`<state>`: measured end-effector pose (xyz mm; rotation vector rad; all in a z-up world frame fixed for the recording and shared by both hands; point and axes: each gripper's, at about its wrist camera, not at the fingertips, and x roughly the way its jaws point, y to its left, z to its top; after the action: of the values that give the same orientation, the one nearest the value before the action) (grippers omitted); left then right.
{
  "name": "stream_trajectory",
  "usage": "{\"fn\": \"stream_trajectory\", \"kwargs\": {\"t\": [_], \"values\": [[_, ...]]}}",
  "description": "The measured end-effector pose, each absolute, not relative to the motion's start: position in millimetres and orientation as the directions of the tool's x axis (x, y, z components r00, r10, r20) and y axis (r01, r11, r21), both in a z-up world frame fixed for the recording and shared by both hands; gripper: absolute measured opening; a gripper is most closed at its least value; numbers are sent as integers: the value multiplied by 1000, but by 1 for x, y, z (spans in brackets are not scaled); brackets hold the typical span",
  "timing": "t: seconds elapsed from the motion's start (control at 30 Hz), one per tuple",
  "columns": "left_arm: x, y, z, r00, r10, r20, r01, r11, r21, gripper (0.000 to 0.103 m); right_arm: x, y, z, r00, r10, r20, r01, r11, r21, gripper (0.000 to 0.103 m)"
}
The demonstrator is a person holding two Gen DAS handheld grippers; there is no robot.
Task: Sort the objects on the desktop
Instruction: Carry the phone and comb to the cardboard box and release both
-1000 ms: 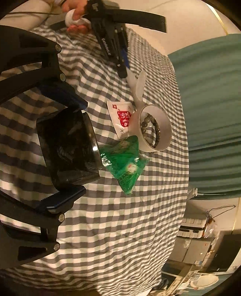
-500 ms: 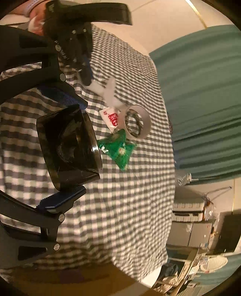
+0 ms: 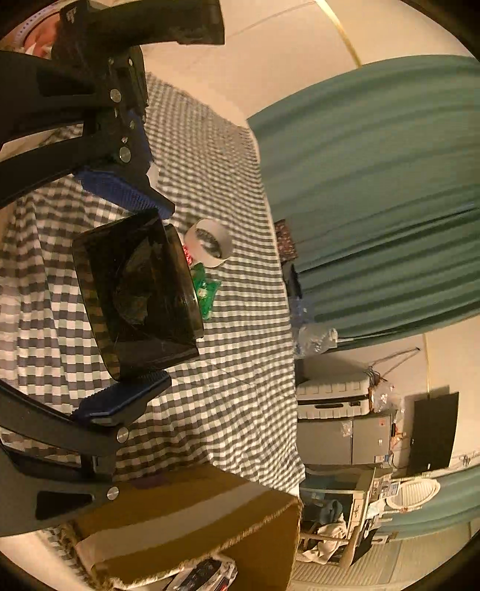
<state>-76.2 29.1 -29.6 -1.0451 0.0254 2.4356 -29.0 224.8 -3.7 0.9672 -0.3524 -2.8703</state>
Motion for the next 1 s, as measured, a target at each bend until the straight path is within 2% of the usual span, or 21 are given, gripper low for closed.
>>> {"fn": "stream_trajectory", "kwargs": {"t": [0.23,0.43,0.53,0.77,1.0], "values": [[-54,53,34,-639,490,-593,-507,-848,-153,5,-4,238,28,-842,-130,-523,-8,-967,253,83],[-44,107,82,-638,568,-520,-611,-784,-107,5,17,269,71,-889,-49,-455,-62,-972,225,83],[-44,144,101,-614,614,-496,-669,-738,-86,5,23,292,89,-893,13,-450,-117,-972,202,83],[-54,241,126,-513,713,-478,-775,-624,-98,5,32,363,111,-864,158,-478,-252,-958,139,83],[-71,335,95,-402,736,-544,-828,-546,-128,5,19,441,88,-780,264,-568,-403,-905,133,84]]}}
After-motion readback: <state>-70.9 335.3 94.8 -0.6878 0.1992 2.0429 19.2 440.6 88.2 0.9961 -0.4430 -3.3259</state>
